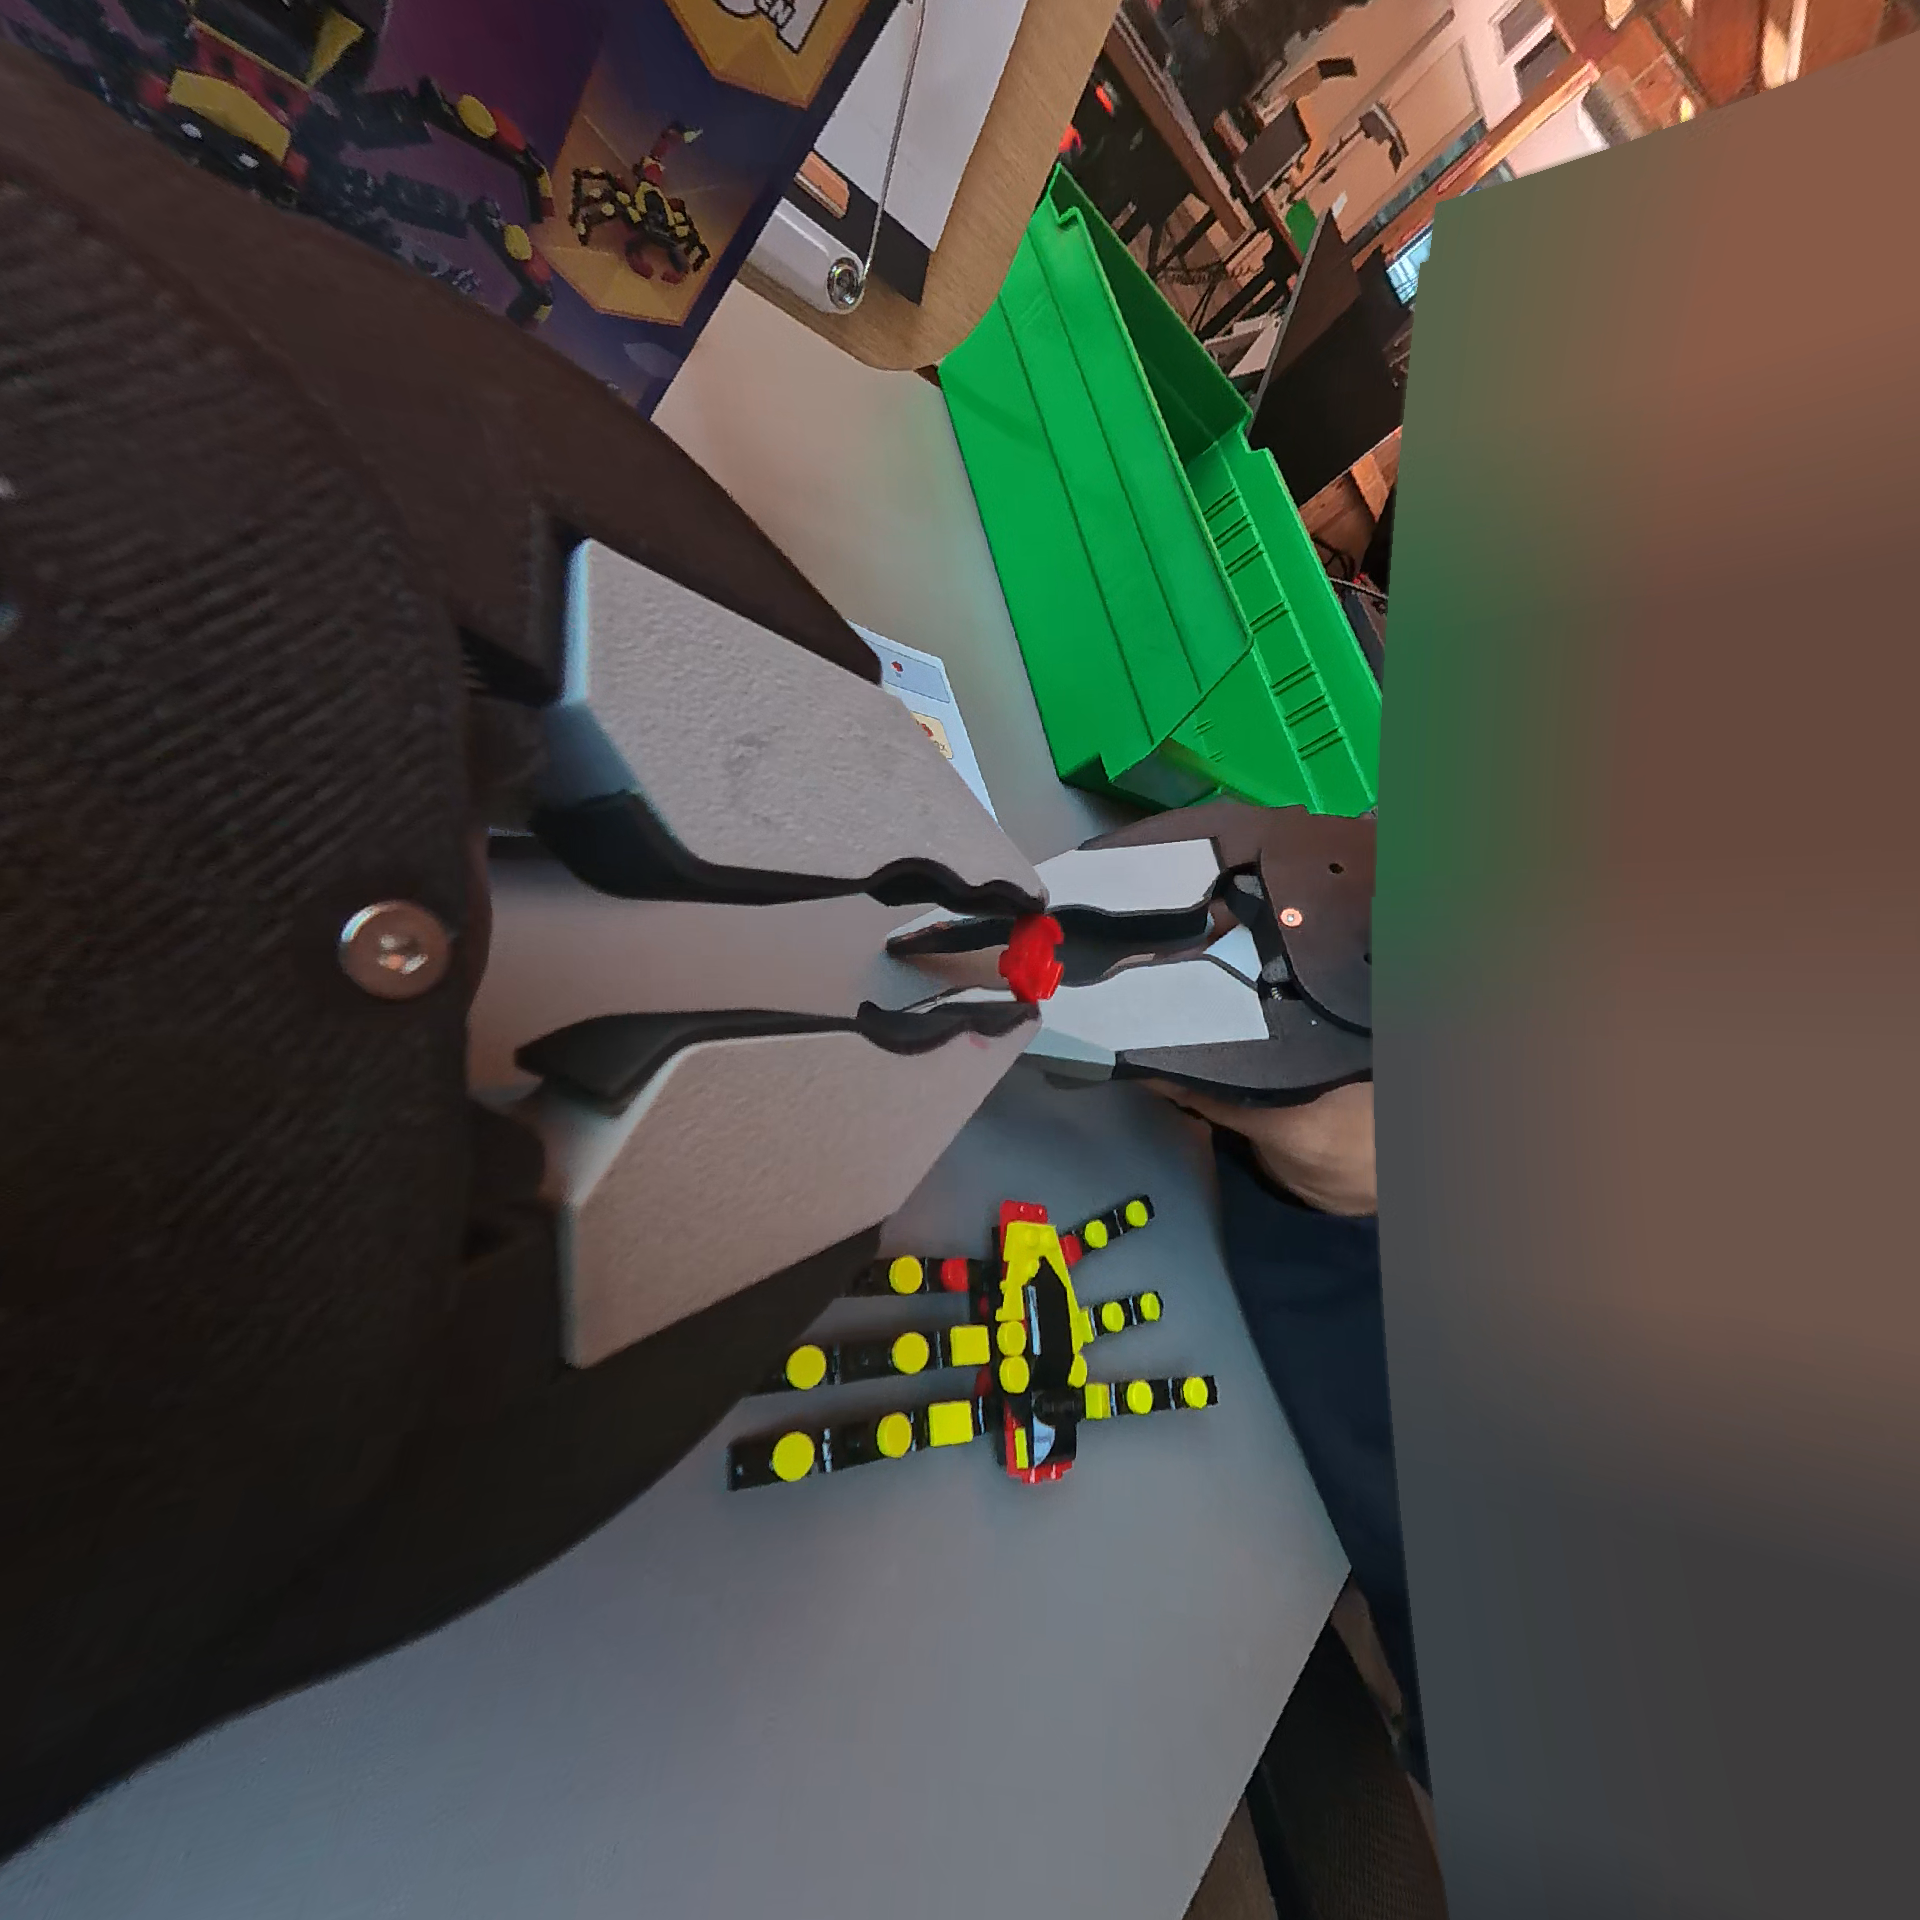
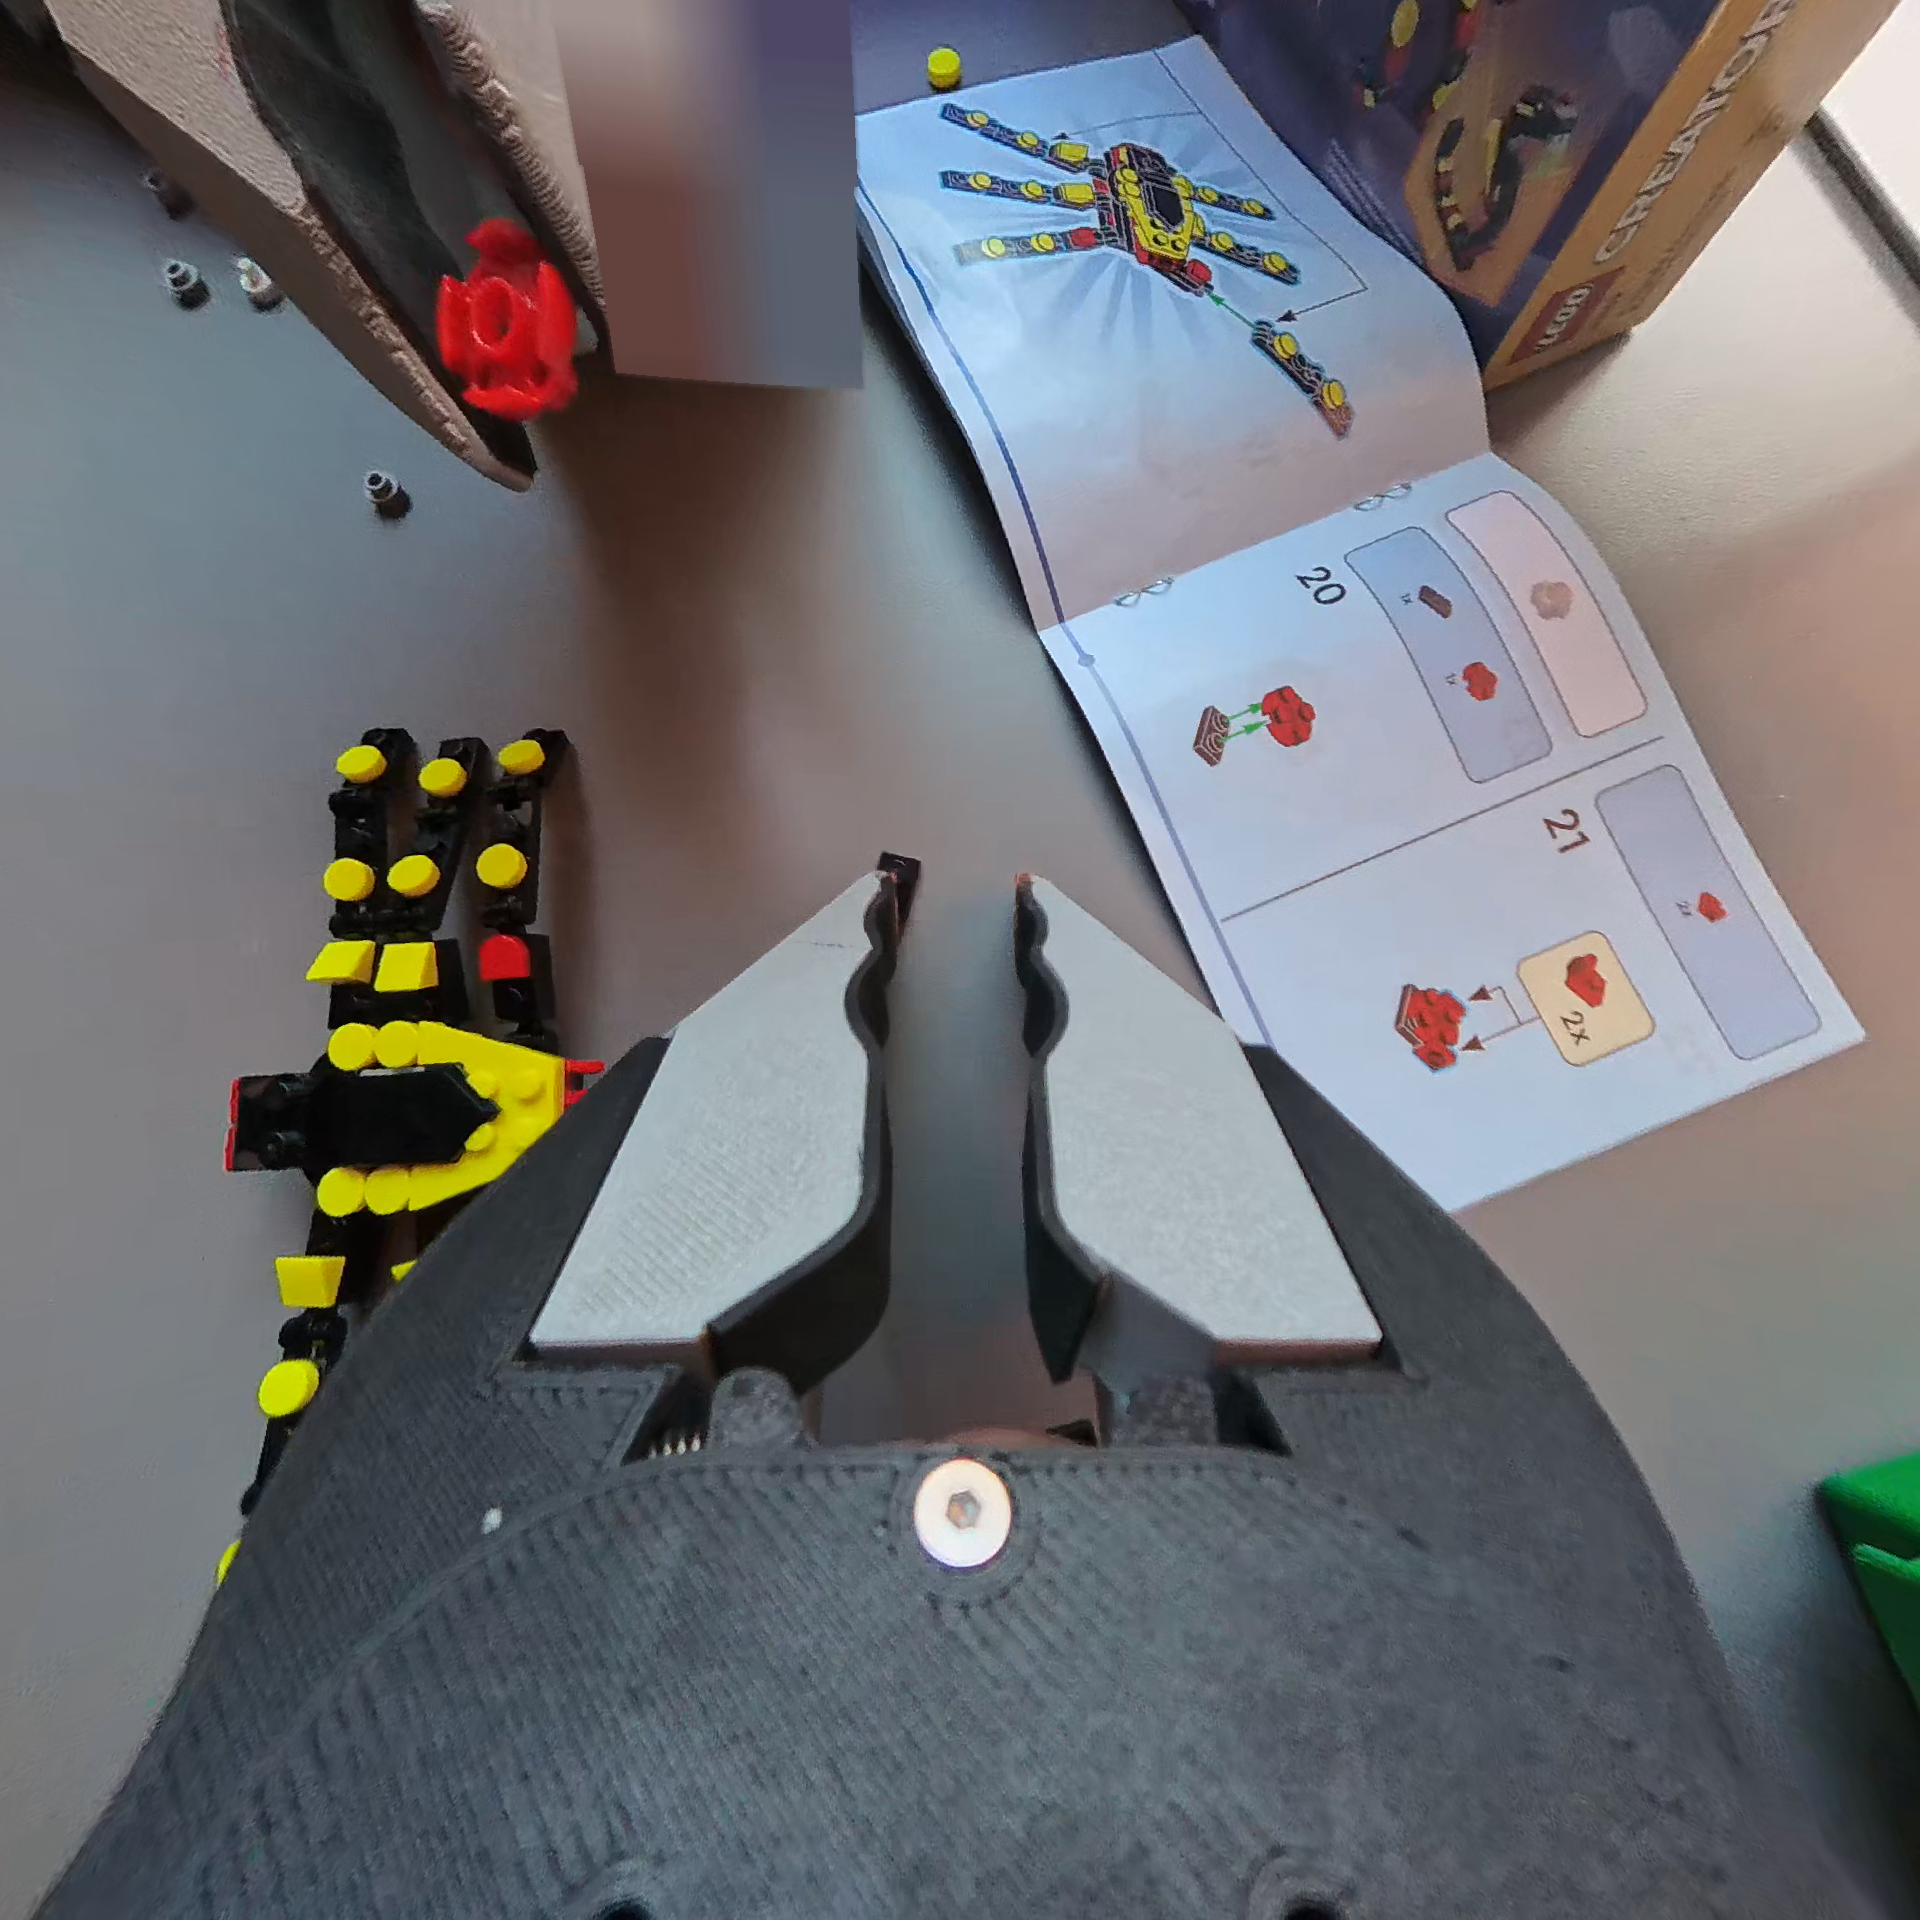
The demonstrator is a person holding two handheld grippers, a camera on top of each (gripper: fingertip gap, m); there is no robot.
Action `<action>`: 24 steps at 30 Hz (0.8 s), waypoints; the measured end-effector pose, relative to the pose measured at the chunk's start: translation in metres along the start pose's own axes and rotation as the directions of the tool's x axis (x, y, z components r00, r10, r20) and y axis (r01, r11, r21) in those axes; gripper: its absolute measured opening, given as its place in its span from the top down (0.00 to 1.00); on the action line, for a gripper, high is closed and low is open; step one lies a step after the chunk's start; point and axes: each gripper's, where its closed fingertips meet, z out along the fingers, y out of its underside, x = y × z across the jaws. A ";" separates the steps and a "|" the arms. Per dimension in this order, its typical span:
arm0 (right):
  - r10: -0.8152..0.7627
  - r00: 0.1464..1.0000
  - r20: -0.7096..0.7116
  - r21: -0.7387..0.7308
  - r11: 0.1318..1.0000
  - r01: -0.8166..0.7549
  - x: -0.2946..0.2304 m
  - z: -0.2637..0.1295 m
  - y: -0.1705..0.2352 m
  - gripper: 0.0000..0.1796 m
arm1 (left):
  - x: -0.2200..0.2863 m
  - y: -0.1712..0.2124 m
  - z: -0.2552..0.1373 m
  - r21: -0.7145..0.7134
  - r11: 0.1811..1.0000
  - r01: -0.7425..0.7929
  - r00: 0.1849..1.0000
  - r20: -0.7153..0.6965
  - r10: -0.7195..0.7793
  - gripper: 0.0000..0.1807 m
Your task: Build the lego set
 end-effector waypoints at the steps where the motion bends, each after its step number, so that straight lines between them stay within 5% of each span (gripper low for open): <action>1: 0.001 1.000 0.002 0.003 1.000 -0.001 0.000 -0.001 0.000 0.89 | 0.001 0.000 0.000 0.002 1.000 -0.006 1.000 0.000 0.006 0.93; 24: 0.003 0.995 0.098 -0.011 1.000 -0.002 -0.012 -0.012 0.005 0.89 | 0.005 0.002 0.002 -0.016 0.998 -0.054 0.998 -0.007 0.054 0.93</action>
